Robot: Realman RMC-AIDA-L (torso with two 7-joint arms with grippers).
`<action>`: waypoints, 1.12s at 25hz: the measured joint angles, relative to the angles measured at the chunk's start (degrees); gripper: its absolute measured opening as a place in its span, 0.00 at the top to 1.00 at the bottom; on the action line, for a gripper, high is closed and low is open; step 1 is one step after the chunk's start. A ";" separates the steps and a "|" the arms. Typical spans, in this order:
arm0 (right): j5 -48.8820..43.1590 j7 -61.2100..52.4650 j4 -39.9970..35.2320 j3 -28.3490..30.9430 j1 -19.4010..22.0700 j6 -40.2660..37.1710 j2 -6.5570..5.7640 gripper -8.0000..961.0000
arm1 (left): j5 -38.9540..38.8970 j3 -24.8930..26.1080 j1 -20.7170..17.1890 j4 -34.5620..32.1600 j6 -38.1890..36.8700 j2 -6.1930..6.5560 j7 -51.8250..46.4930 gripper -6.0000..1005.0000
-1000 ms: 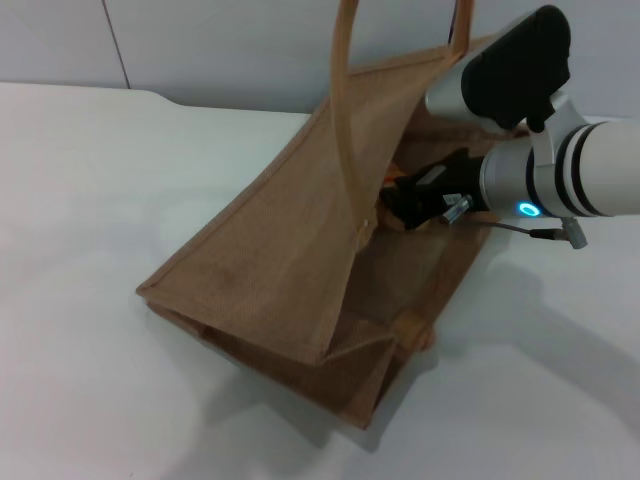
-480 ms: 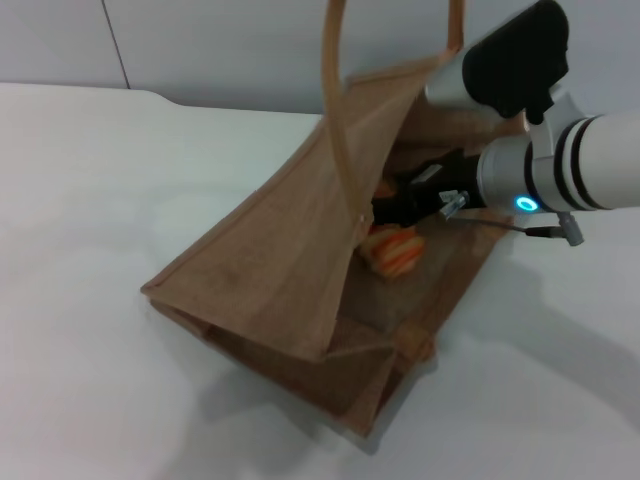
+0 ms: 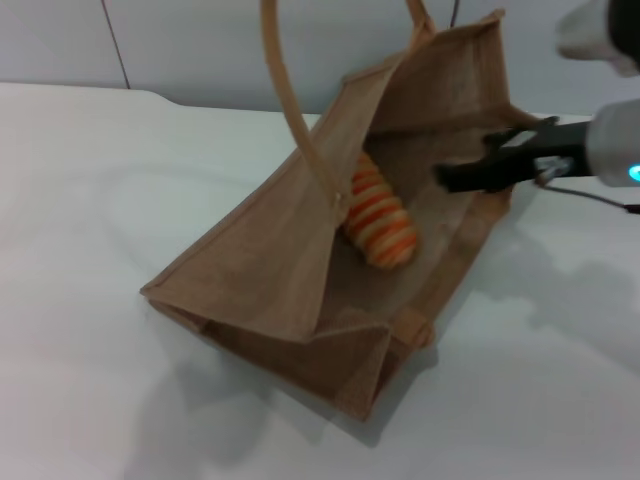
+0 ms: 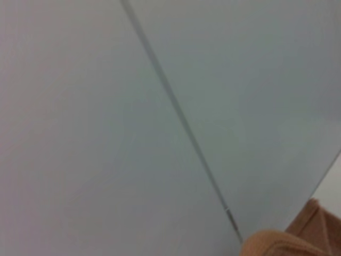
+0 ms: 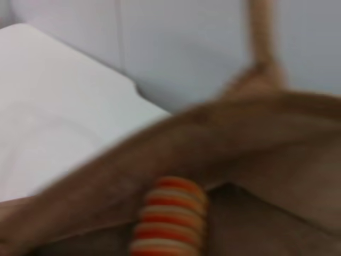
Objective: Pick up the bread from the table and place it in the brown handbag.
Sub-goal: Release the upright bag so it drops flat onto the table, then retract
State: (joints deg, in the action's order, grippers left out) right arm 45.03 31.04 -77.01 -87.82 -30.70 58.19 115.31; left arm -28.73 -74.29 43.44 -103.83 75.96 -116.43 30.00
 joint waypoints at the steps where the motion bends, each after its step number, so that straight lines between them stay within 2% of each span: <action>1: -1.12 -0.05 -0.34 1.10 0.55 0.31 0.03 0.17 | 0.00 0.95 -0.92 0.08 -0.46 0.01 0.33 0.86; 3: -6.22 -0.41 -0.55 4.85 1.72 1.41 0.30 0.17 | 0.00 1.79 -2.01 0.22 -1.42 0.01 0.67 0.86; 10: -13.88 -0.75 -0.46 7.67 4.39 -1.34 0.49 0.17 | -0.69 3.32 -6.82 2.16 -8.27 -0.12 0.59 0.86; 15: -13.75 -1.65 -3.97 7.00 8.96 -10.50 0.68 0.17 | -4.75 3.40 -10.46 5.74 -14.11 -0.16 1.08 0.86; 19: -12.73 -2.65 -6.83 6.16 12.60 -17.96 0.82 0.17 | -7.70 3.96 -11.34 8.73 -16.54 -0.13 2.02 0.86; 27: -10.17 -2.48 -4.27 5.66 12.92 -22.51 0.73 0.17 | -13.00 4.32 -11.79 12.72 -19.20 -0.22 6.15 0.86; 28: -10.13 -2.49 -3.93 5.53 12.79 -22.73 0.72 0.17 | -13.81 4.25 -11.66 13.57 -19.34 -0.20 6.93 0.80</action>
State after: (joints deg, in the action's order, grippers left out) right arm 34.90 28.55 -80.94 -82.28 -17.91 35.46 116.03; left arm -42.54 -70.04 31.78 -90.26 56.63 -116.64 36.93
